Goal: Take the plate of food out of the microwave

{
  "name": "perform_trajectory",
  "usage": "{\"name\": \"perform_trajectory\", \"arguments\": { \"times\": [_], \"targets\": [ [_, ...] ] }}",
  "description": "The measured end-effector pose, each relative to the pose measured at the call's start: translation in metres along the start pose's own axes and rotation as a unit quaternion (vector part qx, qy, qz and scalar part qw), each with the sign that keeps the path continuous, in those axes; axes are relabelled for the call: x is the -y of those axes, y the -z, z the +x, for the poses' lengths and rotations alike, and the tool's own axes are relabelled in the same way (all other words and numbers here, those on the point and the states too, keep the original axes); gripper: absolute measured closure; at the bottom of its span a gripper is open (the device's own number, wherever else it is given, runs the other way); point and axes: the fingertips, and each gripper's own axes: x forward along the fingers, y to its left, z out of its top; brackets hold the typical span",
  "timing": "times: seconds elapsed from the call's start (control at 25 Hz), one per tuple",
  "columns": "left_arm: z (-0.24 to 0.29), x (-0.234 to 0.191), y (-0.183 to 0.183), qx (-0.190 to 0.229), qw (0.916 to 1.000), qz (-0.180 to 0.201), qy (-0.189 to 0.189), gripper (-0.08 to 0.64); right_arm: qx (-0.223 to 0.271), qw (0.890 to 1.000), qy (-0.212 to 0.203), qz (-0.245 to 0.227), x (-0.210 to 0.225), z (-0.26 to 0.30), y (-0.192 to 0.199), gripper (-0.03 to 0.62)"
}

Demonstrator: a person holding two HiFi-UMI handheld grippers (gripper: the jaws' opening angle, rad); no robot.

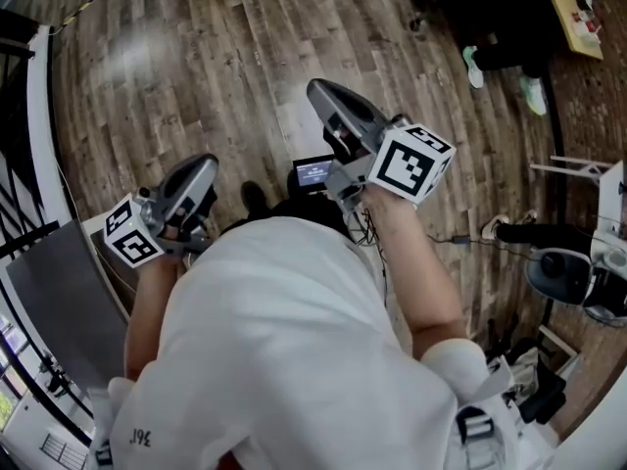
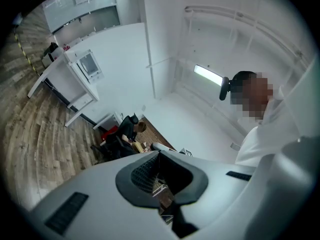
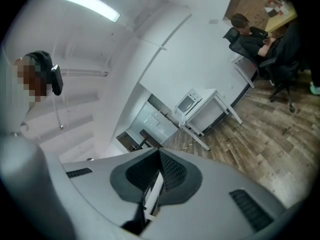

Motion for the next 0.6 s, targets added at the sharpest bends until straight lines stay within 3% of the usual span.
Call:
{"name": "perform_trajectory", "arguments": {
  "times": [0.12, 0.24, 0.4, 0.6],
  "targets": [
    [-0.001, 0.001, -0.002, 0.002, 1.0000, 0.003, 0.001, 0.551, 0.020, 0.999, -0.019, 0.031, -0.003, 0.000, -0.009, 0.591],
    [-0.003, 0.000, -0.002, 0.003, 1.0000, 0.002, -0.003, 0.551, 0.025, 0.999, -0.028, 0.028, -0.005, -0.001, -0.012, 0.591],
    [-0.006, -0.001, -0.001, 0.005, 1.0000, 0.002, -0.007, 0.551, 0.023, 0.999, -0.030, -0.001, -0.009, 0.000, -0.015, 0.591],
    [-0.005, -0.003, -0.001, 0.006, 1.0000, 0.001, -0.007, 0.551, 0.023, 0.997, -0.021, -0.072, -0.021, 0.002, -0.021, 0.500]
  ]
}}
